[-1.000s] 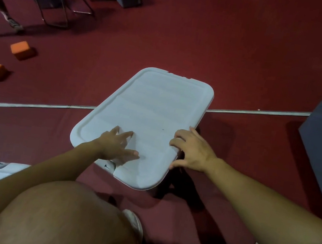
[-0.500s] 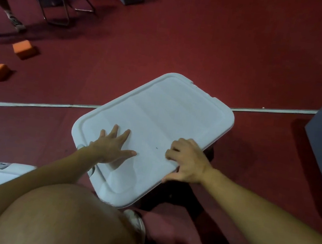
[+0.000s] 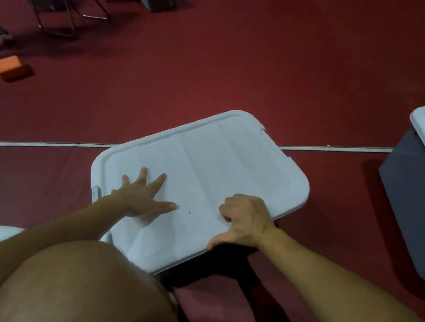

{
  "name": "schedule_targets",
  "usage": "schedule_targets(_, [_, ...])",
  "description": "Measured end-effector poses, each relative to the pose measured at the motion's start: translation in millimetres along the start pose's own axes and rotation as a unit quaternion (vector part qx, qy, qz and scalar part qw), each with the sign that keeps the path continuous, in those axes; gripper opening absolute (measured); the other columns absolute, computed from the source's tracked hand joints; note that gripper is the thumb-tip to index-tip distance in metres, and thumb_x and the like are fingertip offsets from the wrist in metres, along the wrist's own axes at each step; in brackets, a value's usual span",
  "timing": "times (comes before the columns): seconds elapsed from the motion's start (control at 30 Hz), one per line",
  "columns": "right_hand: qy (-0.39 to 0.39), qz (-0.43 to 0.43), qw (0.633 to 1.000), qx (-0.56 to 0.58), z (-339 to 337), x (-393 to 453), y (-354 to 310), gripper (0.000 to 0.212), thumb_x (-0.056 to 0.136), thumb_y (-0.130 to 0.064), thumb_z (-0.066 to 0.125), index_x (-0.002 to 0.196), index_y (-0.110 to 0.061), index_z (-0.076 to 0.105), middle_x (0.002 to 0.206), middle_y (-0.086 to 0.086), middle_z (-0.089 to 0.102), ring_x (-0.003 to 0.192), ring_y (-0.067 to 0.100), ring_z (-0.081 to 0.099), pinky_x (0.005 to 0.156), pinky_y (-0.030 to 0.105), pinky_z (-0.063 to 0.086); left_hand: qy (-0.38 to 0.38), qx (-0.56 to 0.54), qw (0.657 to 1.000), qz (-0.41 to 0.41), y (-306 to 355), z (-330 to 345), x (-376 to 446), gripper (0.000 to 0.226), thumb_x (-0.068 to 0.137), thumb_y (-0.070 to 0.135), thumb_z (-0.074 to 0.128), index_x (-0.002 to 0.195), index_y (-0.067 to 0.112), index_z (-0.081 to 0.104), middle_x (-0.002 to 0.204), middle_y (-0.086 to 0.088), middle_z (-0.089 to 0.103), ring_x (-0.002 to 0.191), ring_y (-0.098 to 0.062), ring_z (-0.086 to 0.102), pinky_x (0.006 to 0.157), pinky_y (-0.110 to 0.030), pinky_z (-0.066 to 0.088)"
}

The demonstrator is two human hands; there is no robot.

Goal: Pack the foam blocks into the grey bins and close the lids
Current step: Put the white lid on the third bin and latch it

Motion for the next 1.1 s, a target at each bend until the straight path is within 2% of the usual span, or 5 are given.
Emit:
schedule_targets(0.2, [-0.016,0.189,0.982,0.012,-31,18,74,0.075,0.054,-0.089,0.048,0.092,-0.028,0.065,0.084,-0.008,0.065,0.084,0.016,0.061,0.071,0.030,0.046,0.028,0.005,1.000,-0.006,-1,0,3,0.113,0.057,0.096,0.030,0.150,0.049,-0.012,0.162,0.001,-0.024,0.146,-0.051,-0.010,0.114,-0.070,0.013])
schedule_targets(0.3, [0.044,0.273,0.961,-0.001,-44,20,120,0.066,0.065,-0.070,0.073,0.112,-0.026,0.062,0.106,-0.002,0.063,0.104,0.022,0.055,0.084,0.036,0.045,0.031,0.006,0.999,-0.009,-1,1,7,0.111,0.058,0.096,0.029,0.150,0.050,-0.013,0.162,0.001,-0.025,0.146,-0.050,-0.010,0.113,-0.071,0.012])
schedule_targets(0.53, [-0.044,0.461,0.886,0.012,-30,14,194,0.117,0.036,-0.089,0.069,0.132,-0.030,0.038,0.130,0.009,0.047,0.122,0.036,0.045,0.094,0.052,0.040,0.039,0.014,0.999,-0.001,-5,-1,20,0.104,0.063,0.094,0.026,0.148,0.051,-0.015,0.161,0.001,-0.026,0.146,-0.049,-0.012,0.112,-0.071,0.007])
schedule_targets(0.77, [-0.085,0.494,0.861,0.089,-21,23,214,0.128,0.038,-0.081,0.078,0.142,-0.030,0.025,0.128,0.010,0.058,0.120,0.036,0.054,0.078,0.041,0.038,0.051,0.028,0.998,0.020,-7,-18,47,0.102,0.062,0.095,0.022,0.147,0.054,-0.015,0.161,0.003,-0.025,0.146,-0.048,-0.013,0.114,-0.070,0.005])
schedule_targets(1.1, [-0.057,0.553,0.820,0.136,-23,36,260,0.140,0.030,-0.072,0.087,0.147,-0.033,0.021,0.139,0.011,0.050,0.126,0.037,0.050,0.098,0.049,0.046,0.052,0.060,0.995,0.056,15,-64,99,0.100,0.064,0.092,0.023,0.147,0.054,-0.015,0.162,0.003,-0.024,0.146,-0.049,-0.012,0.113,-0.070,0.008])
Point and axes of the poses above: each hand's wrist, its own x-axis towards the middle knuckle, its own z-axis out of the palm, y = z × x, the point moved 10 cm from there along x, towards the middle knuckle
